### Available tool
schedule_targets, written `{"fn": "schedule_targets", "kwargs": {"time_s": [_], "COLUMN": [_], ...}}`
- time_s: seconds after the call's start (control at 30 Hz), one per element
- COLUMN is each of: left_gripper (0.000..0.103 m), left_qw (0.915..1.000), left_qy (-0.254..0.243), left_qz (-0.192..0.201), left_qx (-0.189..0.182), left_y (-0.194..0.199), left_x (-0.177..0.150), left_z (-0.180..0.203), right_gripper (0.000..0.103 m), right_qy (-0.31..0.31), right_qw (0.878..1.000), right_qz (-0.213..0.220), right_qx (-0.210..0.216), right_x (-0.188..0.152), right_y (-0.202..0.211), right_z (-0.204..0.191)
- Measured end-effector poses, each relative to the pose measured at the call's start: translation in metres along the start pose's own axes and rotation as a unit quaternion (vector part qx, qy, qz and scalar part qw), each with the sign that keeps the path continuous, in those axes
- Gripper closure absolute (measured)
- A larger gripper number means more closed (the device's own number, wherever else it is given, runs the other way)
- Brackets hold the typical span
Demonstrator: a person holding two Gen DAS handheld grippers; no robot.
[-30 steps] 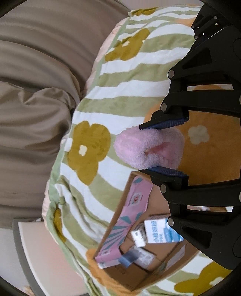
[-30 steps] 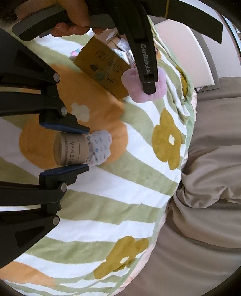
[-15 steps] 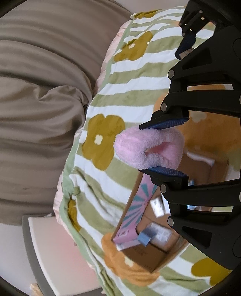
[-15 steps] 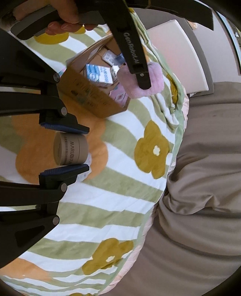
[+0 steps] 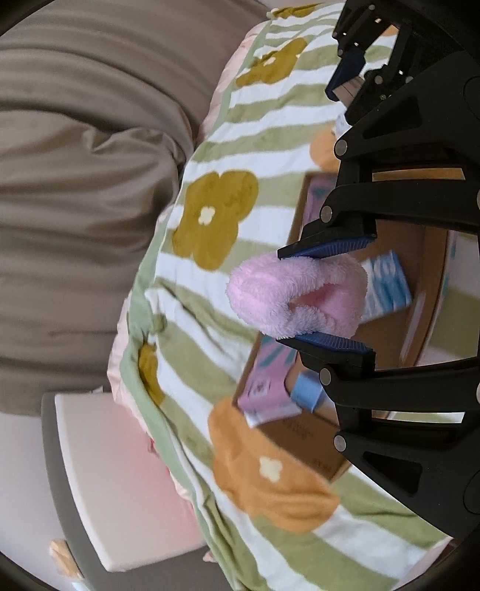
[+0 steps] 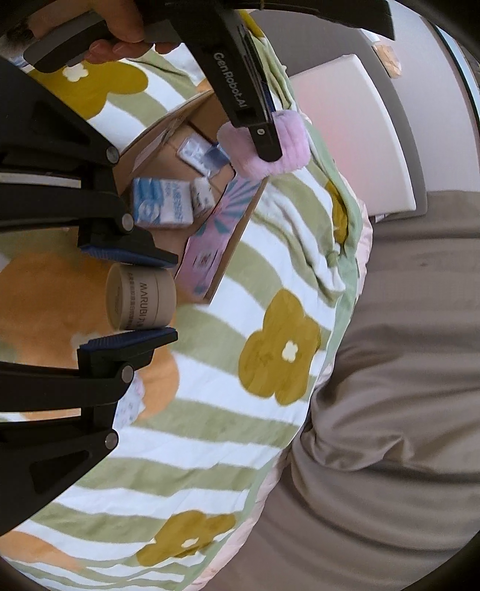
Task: Organize objects
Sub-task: 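Carry the pink roll with the left tool while the right tool carries the MARUBI jar over the box, then open the left tool dropping the pink roll while the right tool releases the MARUBI jar into the box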
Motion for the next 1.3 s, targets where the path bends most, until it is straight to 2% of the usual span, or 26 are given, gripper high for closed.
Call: {"fn": "schedule_targets", "kwargs": {"time_s": [0.27, 0.57, 0.9, 1.3], "left_gripper": [0.069, 0.069, 0.069, 0.069], "left_qw": [0.9995, 0.9989, 0.9986, 0.9984], "left_qy": [0.011, 0.012, 0.006, -0.001], "left_qz": [-0.024, -0.04, -0.05, -0.056], "left_qx": [0.015, 0.02, 0.018, 0.001], "left_y": [-0.022, -0.049, -0.075, -0.089], "left_x": [-0.003, -0.006, -0.011, -0.013], "left_z": [-0.061, -0.099, -0.116, -0.113], "right_gripper": [0.072, 0.072, 0.072, 0.072], "right_qy": [0.005, 0.007, 0.004, -0.001], "right_qw": [1.0, 0.999, 0.998, 0.997], "right_qz": [-0.011, -0.029, -0.048, -0.067], "right_qx": [0.017, 0.029, 0.04, 0.042], "right_x": [0.014, 0.019, 0.016, 0.01], "right_y": [-0.03, -0.062, -0.098, -0.124], "right_z": [-0.044, -0.083, -0.103, -0.108]}}
Point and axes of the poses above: each gripper's, at about its wrist camera, not at the fingertips, and y roughly against the way its jaws point, z to its right, x to its top, the point moved 1 cm from there along -y, roughly the way its jaws point, and after that the axes turned 1 degree about -y, right-handed, at the moved point
